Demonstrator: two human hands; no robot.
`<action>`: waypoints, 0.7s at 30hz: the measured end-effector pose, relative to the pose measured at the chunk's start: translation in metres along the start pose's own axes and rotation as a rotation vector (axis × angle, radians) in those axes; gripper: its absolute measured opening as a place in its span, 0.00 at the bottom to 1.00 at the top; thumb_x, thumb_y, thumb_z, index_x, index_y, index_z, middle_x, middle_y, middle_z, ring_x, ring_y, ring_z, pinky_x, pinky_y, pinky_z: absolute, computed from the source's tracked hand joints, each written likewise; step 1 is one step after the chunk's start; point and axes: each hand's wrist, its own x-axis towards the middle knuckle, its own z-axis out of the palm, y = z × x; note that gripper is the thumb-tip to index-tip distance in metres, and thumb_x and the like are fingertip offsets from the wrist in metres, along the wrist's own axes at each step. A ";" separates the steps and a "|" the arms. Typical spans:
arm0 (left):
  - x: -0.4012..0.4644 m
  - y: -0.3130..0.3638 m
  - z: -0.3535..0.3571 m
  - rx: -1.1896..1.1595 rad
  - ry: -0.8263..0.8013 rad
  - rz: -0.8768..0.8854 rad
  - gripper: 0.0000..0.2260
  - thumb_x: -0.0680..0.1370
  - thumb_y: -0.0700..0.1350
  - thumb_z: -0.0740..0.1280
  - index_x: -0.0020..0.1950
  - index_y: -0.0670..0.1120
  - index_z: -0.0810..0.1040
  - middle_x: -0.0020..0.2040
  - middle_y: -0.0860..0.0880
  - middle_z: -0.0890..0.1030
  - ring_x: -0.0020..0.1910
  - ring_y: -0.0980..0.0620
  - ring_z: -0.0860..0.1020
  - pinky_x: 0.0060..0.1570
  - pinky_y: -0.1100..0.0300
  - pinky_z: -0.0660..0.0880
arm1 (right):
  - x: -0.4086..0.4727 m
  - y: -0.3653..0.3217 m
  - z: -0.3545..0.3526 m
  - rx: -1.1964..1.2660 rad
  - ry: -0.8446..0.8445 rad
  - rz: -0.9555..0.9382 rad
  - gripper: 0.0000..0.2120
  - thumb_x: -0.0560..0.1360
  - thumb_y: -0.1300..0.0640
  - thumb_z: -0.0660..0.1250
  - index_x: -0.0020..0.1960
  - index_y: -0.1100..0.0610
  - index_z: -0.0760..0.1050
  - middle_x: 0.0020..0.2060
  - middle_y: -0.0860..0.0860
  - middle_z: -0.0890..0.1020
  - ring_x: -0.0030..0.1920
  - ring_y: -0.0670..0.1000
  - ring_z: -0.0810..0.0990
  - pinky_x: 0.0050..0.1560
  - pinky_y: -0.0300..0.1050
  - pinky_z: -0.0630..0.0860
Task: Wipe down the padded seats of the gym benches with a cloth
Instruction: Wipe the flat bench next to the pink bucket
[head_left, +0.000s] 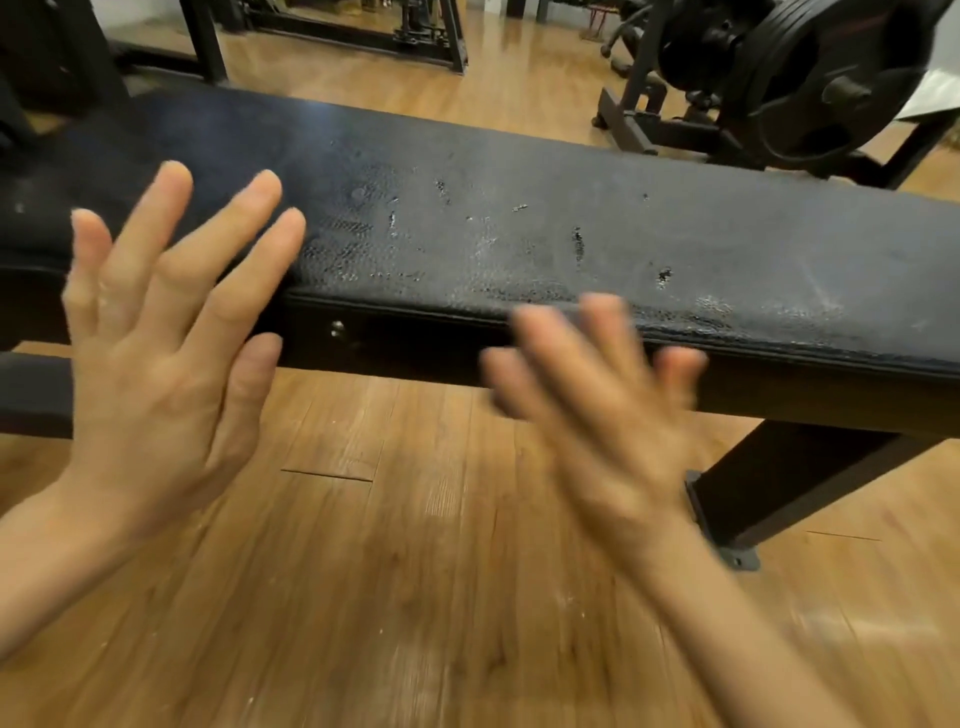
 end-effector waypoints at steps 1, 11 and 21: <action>-0.003 -0.005 0.003 0.010 0.001 0.043 0.25 0.84 0.46 0.49 0.82 0.49 0.52 0.81 0.49 0.56 0.80 0.38 0.53 0.69 0.25 0.56 | -0.016 0.019 -0.014 -0.077 -0.016 0.022 0.15 0.81 0.60 0.65 0.68 0.58 0.71 0.73 0.51 0.69 0.68 0.58 0.73 0.76 0.47 0.44; 0.000 0.001 0.000 0.070 0.101 0.093 0.23 0.84 0.46 0.50 0.80 0.46 0.59 0.78 0.45 0.64 0.81 0.50 0.49 0.78 0.51 0.40 | 0.028 -0.040 0.035 -0.024 0.033 -0.135 0.18 0.79 0.54 0.69 0.67 0.54 0.72 0.70 0.47 0.70 0.73 0.50 0.68 0.76 0.48 0.52; -0.011 -0.044 -0.025 -0.133 0.195 -0.250 0.22 0.84 0.43 0.50 0.78 0.41 0.63 0.79 0.44 0.60 0.80 0.48 0.49 0.78 0.49 0.40 | 0.062 -0.082 0.057 0.020 0.023 0.009 0.18 0.79 0.62 0.69 0.68 0.58 0.74 0.70 0.58 0.71 0.72 0.54 0.69 0.77 0.50 0.54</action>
